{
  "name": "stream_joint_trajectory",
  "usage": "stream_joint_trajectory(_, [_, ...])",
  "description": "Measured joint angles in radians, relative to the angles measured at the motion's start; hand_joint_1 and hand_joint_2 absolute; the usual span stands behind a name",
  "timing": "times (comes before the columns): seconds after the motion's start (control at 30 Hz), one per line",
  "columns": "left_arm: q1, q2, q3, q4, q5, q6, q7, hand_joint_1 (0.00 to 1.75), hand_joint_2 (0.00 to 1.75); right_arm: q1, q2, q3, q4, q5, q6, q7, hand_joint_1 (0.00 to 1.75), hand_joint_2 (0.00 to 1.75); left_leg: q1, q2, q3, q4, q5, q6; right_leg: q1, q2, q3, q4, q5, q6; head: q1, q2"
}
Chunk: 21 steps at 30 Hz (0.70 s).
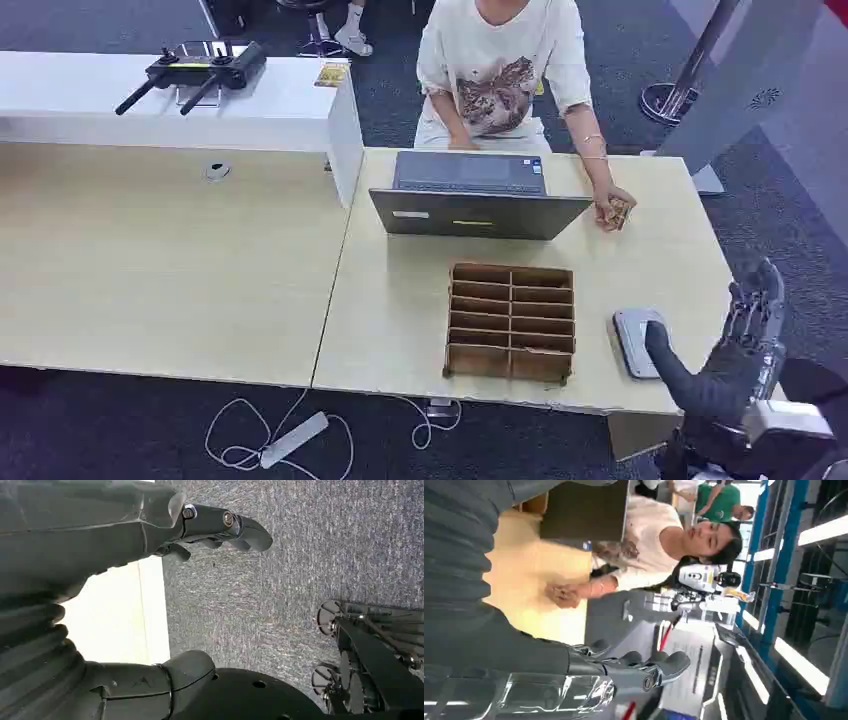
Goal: Pass the card to the sensor for recognition and then transmit it.
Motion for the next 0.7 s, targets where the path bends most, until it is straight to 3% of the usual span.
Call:
stream_joint_trajectory(0.23, [0.000,-0.001,0.000,0.000,-0.022,-0.003,-0.002,0.00,1.75,-0.157,-0.101,0.073,0.069,0.307,-0.240,0.064,0.00,1.75,0.000,0.000,0.001,0.000,0.001,0.000,0.000,0.000,0.000,0.000,0.001,0.000,0.000,0.000])
stream_joint_trajectory(0.4, [0.000,-0.001,0.000,0.000,-0.034,-0.003,-0.005,0.00,1.75,-0.238,-0.152,0.105,0.128,0.400,-0.307,0.102,0.00,1.75,0.000,0.000,0.000,0.000,0.001,0.001,0.000,0.000,0.000,0.000,0.001,0.000,0.000,0.000])
stream_joint_trajectory(0.57, [-0.007,-0.001,0.000,0.000,-0.054,-0.003,0.003,0.00,1.75,-0.431,-0.210,0.161,0.276,0.589,-0.379,0.180,0.00,1.75,0.000,0.001,0.000,0.000,0.003,0.001,0.000,0.001,-0.001,0.001,0.003,0.000,0.000,0.000])
stream_joint_trajectory(0.7, [-0.011,0.000,0.000,0.001,-0.063,-0.005,0.004,0.00,1.75,-0.573,-0.241,0.220,0.402,0.640,-0.392,0.203,0.00,1.75,0.000,0.000,0.000,0.000,0.004,0.001,0.000,0.000,-0.001,0.000,0.004,-0.001,0.000,0.000])
